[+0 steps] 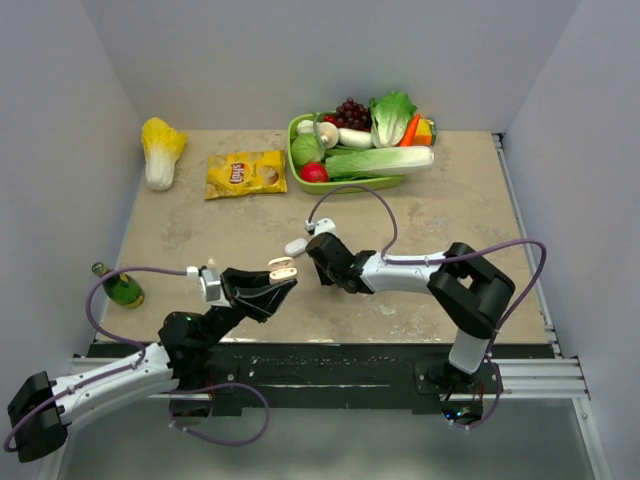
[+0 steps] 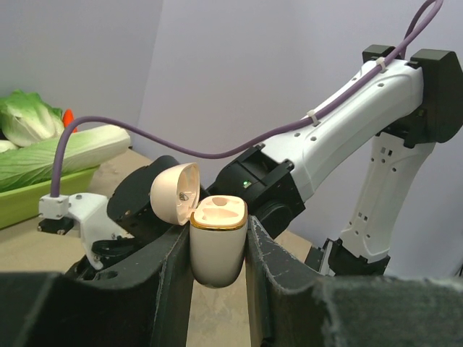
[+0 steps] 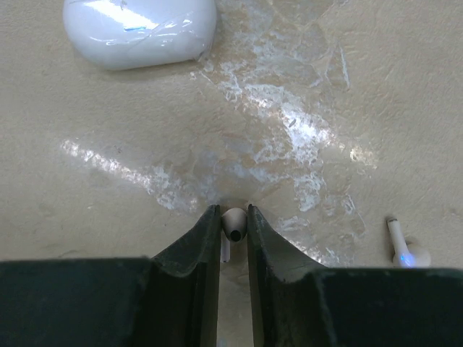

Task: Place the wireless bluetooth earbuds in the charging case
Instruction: Pick up the earbud from the center of the board.

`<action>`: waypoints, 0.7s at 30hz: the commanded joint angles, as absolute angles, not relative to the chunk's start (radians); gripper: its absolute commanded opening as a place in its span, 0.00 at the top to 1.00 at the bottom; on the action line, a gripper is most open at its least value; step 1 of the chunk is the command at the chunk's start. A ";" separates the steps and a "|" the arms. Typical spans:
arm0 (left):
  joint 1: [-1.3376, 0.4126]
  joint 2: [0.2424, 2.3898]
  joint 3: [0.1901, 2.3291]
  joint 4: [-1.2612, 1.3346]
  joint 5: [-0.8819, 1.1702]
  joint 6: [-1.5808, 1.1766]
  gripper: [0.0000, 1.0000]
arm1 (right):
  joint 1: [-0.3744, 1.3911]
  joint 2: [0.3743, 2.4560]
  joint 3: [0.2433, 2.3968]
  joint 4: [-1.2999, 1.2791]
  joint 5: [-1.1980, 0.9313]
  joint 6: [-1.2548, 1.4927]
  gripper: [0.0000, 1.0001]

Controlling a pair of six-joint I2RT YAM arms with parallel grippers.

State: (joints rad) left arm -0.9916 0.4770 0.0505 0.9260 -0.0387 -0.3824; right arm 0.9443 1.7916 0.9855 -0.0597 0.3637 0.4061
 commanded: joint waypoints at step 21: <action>-1.000 0.506 -0.115 0.988 -0.067 -0.382 1.00 | 0.945 1.799 1.014 -0.118 0.318 0.396 0.77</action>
State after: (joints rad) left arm -0.9920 0.5110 0.0505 0.9310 -0.0570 -0.3824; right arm 0.9443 1.7866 0.9760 -0.0528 0.3393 0.4152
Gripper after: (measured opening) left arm 0.350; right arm 0.199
